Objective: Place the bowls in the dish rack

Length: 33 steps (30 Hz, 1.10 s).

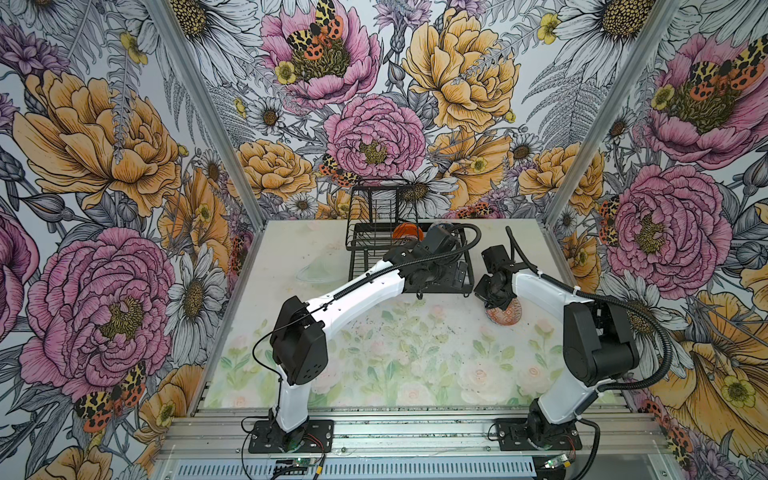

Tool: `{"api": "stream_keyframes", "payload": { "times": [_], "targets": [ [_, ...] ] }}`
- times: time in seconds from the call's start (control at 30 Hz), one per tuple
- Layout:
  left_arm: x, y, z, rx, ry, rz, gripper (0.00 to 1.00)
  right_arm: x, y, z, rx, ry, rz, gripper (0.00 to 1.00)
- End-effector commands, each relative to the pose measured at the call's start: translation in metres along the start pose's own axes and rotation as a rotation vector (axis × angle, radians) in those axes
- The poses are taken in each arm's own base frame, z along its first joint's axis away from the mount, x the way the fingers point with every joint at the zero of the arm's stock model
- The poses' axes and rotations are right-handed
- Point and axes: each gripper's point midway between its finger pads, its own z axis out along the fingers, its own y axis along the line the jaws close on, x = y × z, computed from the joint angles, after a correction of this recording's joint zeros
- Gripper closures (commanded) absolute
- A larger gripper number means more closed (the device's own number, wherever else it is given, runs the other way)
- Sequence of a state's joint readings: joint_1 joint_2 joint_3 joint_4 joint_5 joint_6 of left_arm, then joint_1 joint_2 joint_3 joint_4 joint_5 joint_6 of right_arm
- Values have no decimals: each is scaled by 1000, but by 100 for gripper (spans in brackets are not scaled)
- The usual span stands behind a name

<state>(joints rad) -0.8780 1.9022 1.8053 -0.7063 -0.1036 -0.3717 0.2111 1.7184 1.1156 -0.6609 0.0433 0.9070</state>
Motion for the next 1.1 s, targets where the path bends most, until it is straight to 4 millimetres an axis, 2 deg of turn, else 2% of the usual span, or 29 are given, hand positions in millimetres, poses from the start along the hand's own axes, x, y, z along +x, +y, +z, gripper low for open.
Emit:
{"api": "stream_keyframes", "payload": {
  "times": [0.0,0.2,0.33,0.43,0.53,0.57,0.6,0.63,0.73,0.77,0.87,1.07],
  "targets": [
    [-18,6,-21,-9,-66,-36,1,18,20,7,-81,96,2,79],
    [-21,8,-21,2,-70,-45,1,6,34,-9,-133,66,-18,66],
    [-23,8,-19,12,-68,-42,1,-7,42,-32,-177,6,-43,55],
    [-24,7,-19,20,-69,-35,1,-19,40,-53,-208,-38,-40,48],
    [-25,6,-17,27,-69,-26,1,-30,24,-71,-213,-81,-9,37],
    [-26,5,-17,31,-68,-23,1,-33,15,-76,-206,-93,5,29],
    [-26,3,-16,38,-67,-18,1,-36,6,-79,-200,-101,19,26],
    [-26,1,-15,42,-65,-14,1,-38,-5,-81,-192,-110,36,17],
    [-25,-6,-9,60,-54,12,1,-41,-37,-84,-162,-124,77,14],
    [-23,-9,-7,65,-49,23,1,-41,-47,-84,-150,-125,90,10],
    [-17,-19,1,82,-32,53,1,-38,-68,-83,-129,-125,114,8],
    [-7,-37,11,119,-4,86,1,-22,-86,-66,-83,-86,94,5]
  ]
}}
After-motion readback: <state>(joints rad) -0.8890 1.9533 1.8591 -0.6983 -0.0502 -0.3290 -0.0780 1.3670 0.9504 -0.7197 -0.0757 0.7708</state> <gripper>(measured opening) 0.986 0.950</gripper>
